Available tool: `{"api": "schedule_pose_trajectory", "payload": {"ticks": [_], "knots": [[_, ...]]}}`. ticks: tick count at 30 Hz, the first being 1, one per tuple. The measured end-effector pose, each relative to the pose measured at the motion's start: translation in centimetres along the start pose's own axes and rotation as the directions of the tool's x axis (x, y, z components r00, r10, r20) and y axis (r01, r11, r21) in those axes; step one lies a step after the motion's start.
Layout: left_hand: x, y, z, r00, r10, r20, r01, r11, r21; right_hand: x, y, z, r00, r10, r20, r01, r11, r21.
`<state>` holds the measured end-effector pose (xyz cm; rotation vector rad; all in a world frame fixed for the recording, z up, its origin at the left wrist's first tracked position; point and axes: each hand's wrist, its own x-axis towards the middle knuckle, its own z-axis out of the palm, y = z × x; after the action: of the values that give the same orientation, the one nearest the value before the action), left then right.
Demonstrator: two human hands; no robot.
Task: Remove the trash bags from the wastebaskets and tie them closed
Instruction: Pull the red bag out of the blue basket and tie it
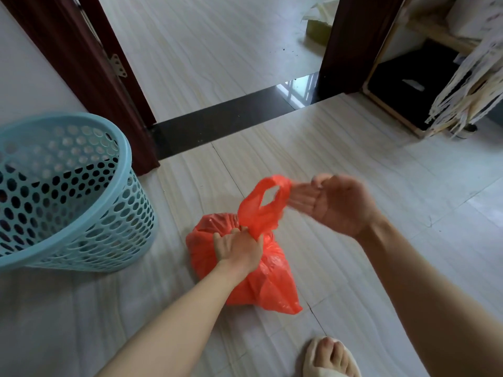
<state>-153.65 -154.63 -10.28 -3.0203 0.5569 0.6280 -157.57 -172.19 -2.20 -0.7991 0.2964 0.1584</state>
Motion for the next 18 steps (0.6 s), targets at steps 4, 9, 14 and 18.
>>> {"api": "schedule_pose_trajectory", "payload": {"ticks": [4, 9, 14, 18], "knots": [[0.3, -0.7, -1.2, 0.987, 0.105, 0.119, -0.085, 0.983, -0.164, 1.2, -0.7, -0.4, 0.916, -0.133, -0.379, 0.107, 0.99, -0.089], [0.1, -1.3, -2.5, 0.945, 0.198, 0.261, -0.09, 0.923, -0.375, 0.8, 4.8, -3.6, 0.846, -0.119, -0.519, -0.284, 0.725, -0.628], [0.9, -2.3, -1.7, 0.931, 0.202, 0.303, 0.018, 0.806, -0.592, 1.7, 6.1, -2.9, 0.884, -0.107, -0.456, -0.297, 0.625, -0.722], [0.9, -2.8, -1.6, 0.877, 0.27, 0.397, 0.16, 0.614, -0.773, 2.5, 4.7, -2.4, 0.78, -0.29, -0.554, -0.188, 0.736, -0.65]]}}
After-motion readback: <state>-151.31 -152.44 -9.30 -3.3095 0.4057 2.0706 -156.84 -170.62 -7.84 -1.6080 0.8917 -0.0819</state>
